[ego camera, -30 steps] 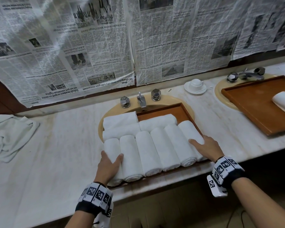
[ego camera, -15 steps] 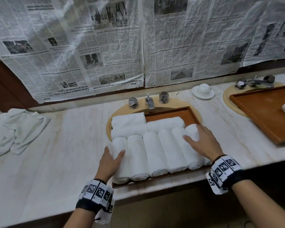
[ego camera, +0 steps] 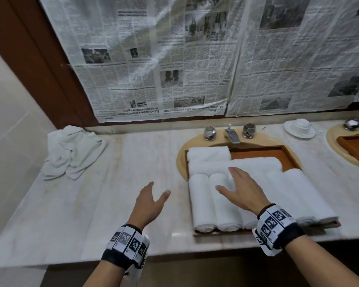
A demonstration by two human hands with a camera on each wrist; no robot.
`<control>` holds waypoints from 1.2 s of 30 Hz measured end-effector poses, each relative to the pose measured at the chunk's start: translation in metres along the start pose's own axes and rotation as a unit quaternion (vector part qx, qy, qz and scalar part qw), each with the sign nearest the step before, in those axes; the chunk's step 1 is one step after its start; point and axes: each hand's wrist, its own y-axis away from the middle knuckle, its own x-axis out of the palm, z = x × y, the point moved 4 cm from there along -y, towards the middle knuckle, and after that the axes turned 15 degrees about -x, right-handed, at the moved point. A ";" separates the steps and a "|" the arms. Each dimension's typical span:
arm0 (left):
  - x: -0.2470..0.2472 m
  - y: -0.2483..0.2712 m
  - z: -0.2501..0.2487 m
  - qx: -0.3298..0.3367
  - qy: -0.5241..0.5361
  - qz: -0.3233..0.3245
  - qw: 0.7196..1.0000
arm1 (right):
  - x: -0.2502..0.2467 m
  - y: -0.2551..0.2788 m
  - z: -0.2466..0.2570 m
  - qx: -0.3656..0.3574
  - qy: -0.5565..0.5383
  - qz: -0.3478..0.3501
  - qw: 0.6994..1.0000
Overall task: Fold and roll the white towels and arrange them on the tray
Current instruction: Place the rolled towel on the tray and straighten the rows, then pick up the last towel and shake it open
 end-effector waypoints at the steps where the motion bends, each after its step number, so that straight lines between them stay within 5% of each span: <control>1: -0.012 -0.003 0.008 0.003 -0.001 -0.004 1.000 | 0.004 -0.005 0.014 -0.011 0.001 0.001 1.000; 17: -0.146 -0.065 0.109 -0.041 -0.044 -0.091 0.994 | 0.075 -0.121 0.219 -0.180 -0.024 0.066 0.981; 36: -0.226 -0.163 0.168 -0.118 -0.071 -0.132 0.982 | 0.148 -0.244 0.312 -0.232 -0.049 0.125 0.963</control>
